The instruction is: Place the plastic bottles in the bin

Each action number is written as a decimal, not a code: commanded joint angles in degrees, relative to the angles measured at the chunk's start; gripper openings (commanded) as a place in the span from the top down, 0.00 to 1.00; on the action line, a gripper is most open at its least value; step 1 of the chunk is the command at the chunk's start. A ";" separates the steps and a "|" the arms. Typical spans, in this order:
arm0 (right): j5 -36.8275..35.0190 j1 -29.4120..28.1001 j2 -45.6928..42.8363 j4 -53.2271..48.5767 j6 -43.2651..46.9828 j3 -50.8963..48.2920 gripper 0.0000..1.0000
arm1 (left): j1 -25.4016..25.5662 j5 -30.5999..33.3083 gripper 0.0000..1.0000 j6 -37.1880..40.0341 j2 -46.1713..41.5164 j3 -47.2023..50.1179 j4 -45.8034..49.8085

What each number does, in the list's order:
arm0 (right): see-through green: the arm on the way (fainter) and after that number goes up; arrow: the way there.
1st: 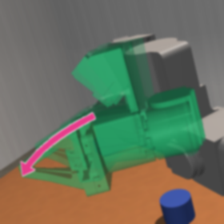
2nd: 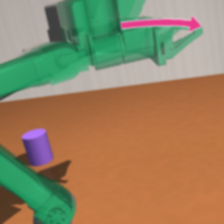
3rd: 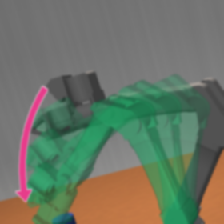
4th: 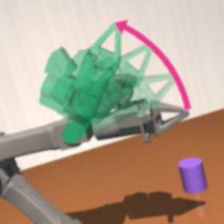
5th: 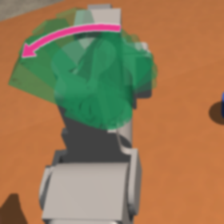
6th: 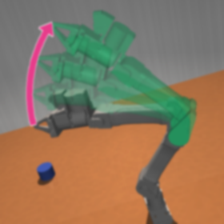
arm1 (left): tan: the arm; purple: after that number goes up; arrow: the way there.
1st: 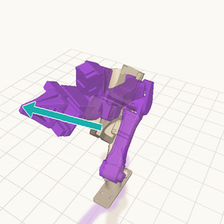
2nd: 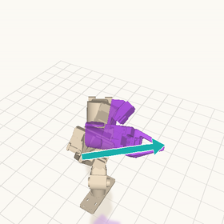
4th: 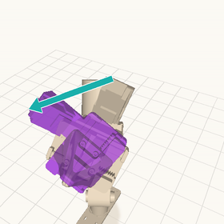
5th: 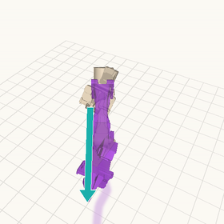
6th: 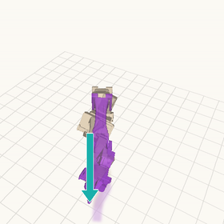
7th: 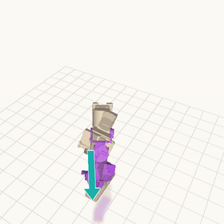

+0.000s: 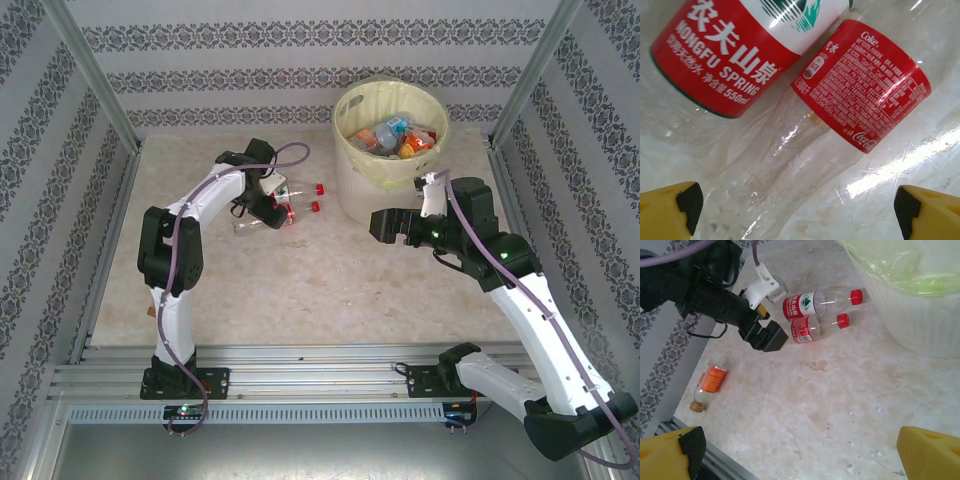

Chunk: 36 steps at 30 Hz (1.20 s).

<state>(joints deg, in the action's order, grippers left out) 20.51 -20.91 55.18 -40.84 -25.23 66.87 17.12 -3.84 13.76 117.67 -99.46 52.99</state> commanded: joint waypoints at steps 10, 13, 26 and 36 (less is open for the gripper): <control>0.37 -0.67 -1.15 1.82 -2.04 -2.26 0.02 | -0.51 -2.49 0.04 -1.16 3.40 -1.43 3.74; 0.41 -0.63 -1.36 1.81 -2.10 -2.71 0.02 | -0.36 -2.74 0.05 -2.08 3.42 -1.00 4.07; 0.41 -0.72 -0.86 3.75 -2.96 -4.67 0.02 | 3.33 -2.40 0.10 -7.70 1.10 4.63 5.61; 0.58 -0.87 0.35 5.48 -3.50 -5.62 0.02 | 4.00 -4.75 0.20 -14.96 -2.78 12.45 2.75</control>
<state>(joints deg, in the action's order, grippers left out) 20.51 -20.91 55.24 -37.23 -27.55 62.11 21.02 -7.53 2.39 118.04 -88.77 55.57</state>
